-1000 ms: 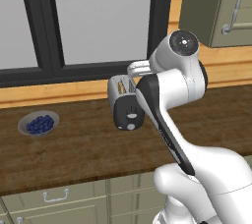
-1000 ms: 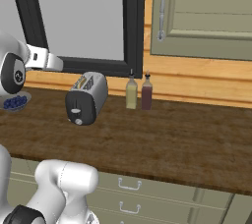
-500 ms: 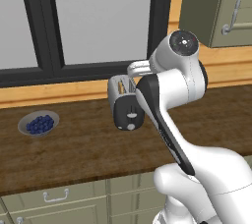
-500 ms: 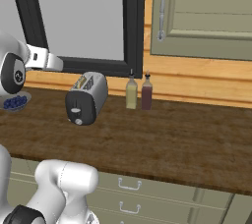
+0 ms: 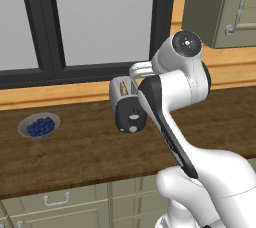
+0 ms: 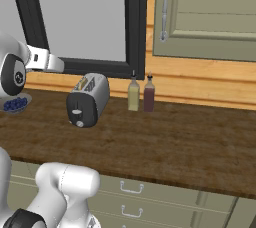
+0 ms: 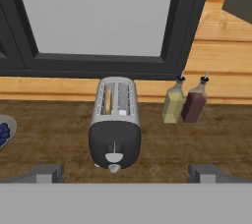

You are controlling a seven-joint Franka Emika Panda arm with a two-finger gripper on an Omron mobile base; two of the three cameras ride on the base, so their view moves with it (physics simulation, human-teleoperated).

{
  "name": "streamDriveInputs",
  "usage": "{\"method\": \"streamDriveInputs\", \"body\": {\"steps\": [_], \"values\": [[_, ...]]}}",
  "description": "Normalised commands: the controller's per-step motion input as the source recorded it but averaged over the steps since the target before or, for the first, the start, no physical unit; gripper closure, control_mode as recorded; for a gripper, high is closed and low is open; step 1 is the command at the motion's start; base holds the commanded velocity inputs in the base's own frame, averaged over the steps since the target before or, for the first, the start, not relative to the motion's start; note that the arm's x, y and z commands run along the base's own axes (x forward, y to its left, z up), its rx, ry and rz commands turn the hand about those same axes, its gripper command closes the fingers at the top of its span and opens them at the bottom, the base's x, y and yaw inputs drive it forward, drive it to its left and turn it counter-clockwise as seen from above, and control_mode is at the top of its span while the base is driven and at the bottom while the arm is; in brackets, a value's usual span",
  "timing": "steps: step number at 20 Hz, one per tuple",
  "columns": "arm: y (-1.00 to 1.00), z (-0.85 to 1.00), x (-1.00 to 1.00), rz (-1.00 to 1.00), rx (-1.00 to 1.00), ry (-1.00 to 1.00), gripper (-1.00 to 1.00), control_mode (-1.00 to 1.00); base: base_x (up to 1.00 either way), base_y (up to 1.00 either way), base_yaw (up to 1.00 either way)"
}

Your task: Start the toaster. Once the lever pops up, take the bread to the plate on the dining counter.

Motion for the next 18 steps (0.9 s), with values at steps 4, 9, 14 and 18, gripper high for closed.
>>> {"method": "streamDriveInputs", "body": {"steps": [4, 9, 14, 18], "values": [[0.0, 0.0, 0.0, 0.0, 0.0, 0.0, -1.0, -1.0, 0.0, 0.0, 0.0], [0.0, 0.0, 0.0, 0.0, 0.0, 0.0, -1.0, -1.0, 0.0, 0.0, 0.0], [0.0, 0.0, 0.0, 0.0, 0.0, 0.0, -1.0, -1.0, 0.0, 0.0, 0.0], [0.0, 0.0, 0.0, 0.0, 0.0, 0.0, -1.0, -1.0, 0.0, 0.0, 0.0]]}}
